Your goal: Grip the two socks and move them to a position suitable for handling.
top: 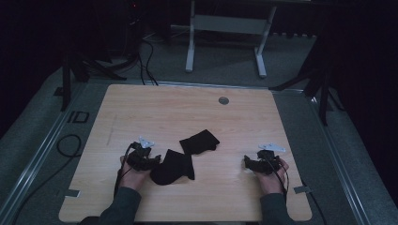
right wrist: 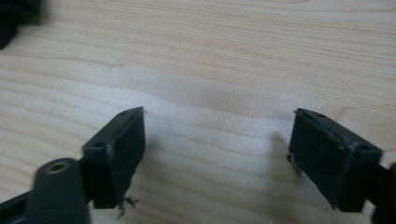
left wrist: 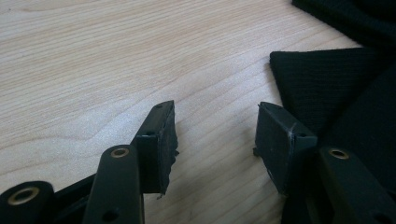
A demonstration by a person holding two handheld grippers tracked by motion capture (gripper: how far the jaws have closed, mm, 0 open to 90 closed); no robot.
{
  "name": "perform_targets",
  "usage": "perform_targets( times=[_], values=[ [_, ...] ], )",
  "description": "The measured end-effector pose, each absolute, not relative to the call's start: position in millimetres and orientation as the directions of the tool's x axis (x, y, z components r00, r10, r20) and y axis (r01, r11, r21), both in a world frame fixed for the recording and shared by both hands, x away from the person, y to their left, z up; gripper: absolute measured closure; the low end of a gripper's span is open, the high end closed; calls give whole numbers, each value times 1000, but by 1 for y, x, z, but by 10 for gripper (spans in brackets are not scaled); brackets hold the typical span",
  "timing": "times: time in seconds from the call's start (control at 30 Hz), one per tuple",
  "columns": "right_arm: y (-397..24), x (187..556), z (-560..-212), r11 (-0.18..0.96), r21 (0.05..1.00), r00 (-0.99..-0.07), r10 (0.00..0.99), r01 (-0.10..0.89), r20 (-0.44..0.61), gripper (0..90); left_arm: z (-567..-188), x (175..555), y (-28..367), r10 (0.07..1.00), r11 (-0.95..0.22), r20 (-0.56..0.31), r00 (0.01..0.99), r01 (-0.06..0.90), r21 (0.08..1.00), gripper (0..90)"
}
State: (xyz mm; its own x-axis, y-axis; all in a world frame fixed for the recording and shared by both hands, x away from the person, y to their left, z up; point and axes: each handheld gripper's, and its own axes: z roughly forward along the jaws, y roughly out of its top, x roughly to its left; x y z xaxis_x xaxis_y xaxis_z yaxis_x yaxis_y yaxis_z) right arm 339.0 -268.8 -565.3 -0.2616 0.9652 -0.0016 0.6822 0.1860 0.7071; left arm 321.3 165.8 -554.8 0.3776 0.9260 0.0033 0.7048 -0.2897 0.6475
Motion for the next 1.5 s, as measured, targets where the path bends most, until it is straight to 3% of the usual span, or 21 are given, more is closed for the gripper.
perform_targets(
  times=[0.3,0.53,0.83,1.5],
  values=[
    [-260,332,-559,232,681,-313,950,695,-4,369,-555,321,166,926,-289,3,377,705,648,485],
    [-247,326,-555,297,671,-383,923,679,-20,439,-555,321,166,926,-289,3,378,704,648,485],
    [-219,317,-549,359,673,-472,882,646,-17,488,-555,321,166,926,-289,4,377,704,649,485],
    [-116,286,-542,532,692,-717,697,488,-30,505,-555,321,165,928,-285,2,374,704,651,485]
  ],
)
